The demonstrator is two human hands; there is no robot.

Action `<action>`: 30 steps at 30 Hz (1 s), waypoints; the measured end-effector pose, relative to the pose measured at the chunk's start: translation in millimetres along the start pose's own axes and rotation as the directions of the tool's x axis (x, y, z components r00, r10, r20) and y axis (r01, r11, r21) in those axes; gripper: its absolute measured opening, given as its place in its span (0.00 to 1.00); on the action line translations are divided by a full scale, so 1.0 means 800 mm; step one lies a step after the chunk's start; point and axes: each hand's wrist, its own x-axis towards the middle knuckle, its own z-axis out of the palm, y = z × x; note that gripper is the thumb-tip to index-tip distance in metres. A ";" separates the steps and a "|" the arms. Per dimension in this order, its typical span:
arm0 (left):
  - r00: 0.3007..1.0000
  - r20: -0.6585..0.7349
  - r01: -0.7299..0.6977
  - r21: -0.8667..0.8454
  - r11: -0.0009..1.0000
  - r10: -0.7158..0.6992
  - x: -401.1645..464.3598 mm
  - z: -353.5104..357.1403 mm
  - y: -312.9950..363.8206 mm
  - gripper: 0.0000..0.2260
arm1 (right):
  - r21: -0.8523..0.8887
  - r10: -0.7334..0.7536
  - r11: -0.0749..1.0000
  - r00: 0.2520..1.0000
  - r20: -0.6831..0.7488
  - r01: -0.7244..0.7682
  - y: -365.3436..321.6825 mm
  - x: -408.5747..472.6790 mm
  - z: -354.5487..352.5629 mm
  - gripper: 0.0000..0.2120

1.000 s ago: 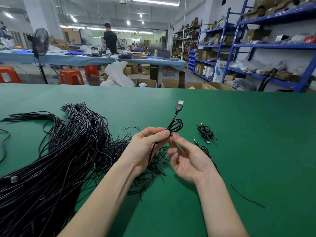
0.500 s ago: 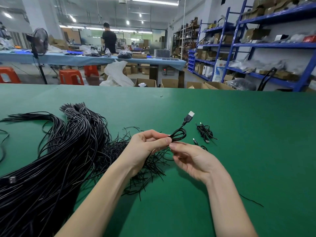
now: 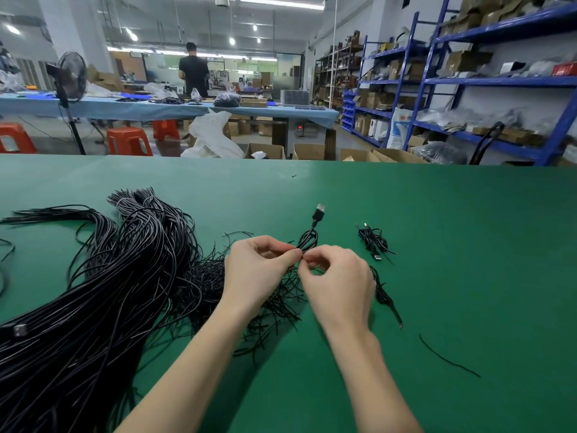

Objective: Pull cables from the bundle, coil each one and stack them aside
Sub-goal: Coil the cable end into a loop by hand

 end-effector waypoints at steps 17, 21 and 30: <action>0.961 0.270 -0.041 -0.055 0.998 0.054 0.014 -0.034 -0.008 0.07 | 0.495 0.316 0.464 0.659 0.682 -0.735 0.017 0.010 0.005 0.10; 0.956 0.274 -0.097 -0.034 0.995 0.103 0.013 -0.034 -0.007 0.06 | 0.510 0.359 0.388 0.636 0.684 -0.768 0.012 0.011 0.004 0.10; 0.946 0.250 -0.239 0.109 0.965 0.206 0.009 -0.029 -0.001 0.07 | 0.537 0.355 0.182 0.565 0.745 -0.824 0.013 0.015 0.002 0.05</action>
